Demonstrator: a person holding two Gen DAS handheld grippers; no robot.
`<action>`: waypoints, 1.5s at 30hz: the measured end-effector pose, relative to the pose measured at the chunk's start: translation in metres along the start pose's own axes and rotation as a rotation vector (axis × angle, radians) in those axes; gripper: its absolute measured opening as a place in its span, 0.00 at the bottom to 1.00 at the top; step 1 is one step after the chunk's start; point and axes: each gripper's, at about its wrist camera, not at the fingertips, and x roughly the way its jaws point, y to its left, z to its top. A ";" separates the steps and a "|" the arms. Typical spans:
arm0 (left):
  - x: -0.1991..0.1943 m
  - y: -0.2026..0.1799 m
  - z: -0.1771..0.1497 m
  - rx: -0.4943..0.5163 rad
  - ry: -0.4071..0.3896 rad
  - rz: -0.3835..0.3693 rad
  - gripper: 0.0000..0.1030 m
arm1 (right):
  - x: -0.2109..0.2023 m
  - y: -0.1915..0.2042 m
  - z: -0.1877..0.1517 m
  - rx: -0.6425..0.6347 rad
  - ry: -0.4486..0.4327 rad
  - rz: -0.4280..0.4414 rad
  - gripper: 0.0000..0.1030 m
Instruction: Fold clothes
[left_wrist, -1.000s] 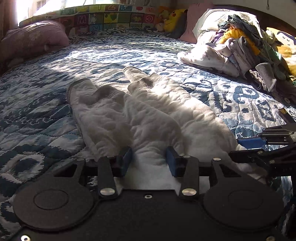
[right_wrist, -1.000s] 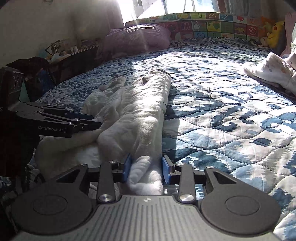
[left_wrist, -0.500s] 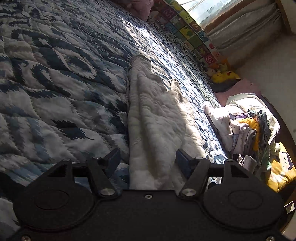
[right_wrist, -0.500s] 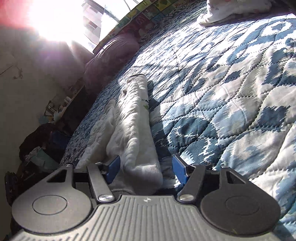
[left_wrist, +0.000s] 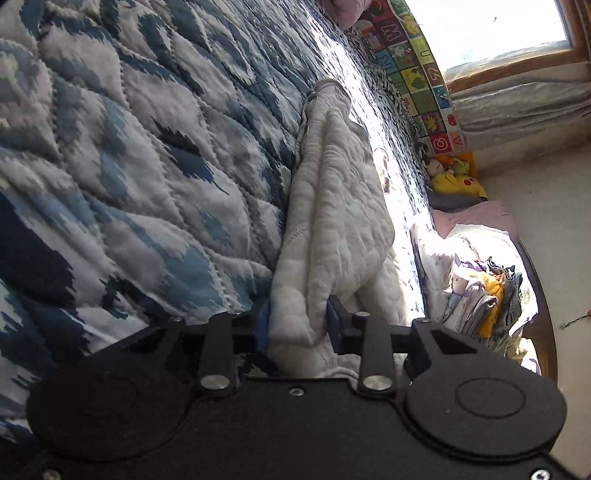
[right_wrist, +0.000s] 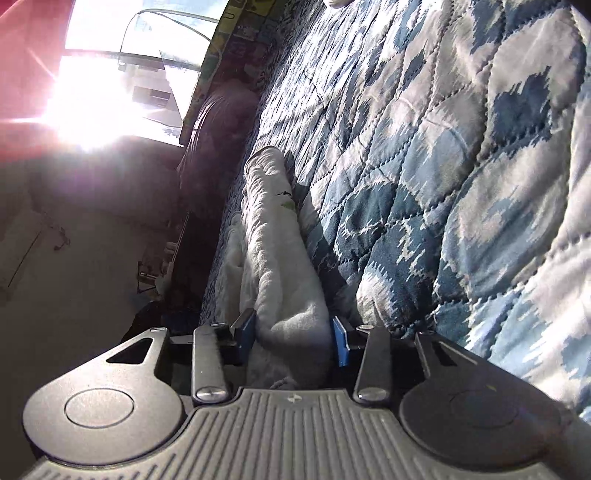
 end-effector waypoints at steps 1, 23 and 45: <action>0.000 0.006 0.001 -0.014 0.000 -0.013 0.22 | 0.001 -0.001 0.000 0.006 -0.001 0.003 0.36; -0.046 -0.023 -0.016 0.154 0.024 -0.005 0.53 | -0.054 0.028 -0.015 -0.242 -0.016 -0.089 0.46; -0.013 -0.043 -0.143 2.006 -0.033 0.485 0.67 | -0.039 0.085 -0.120 -1.922 0.266 -0.602 0.64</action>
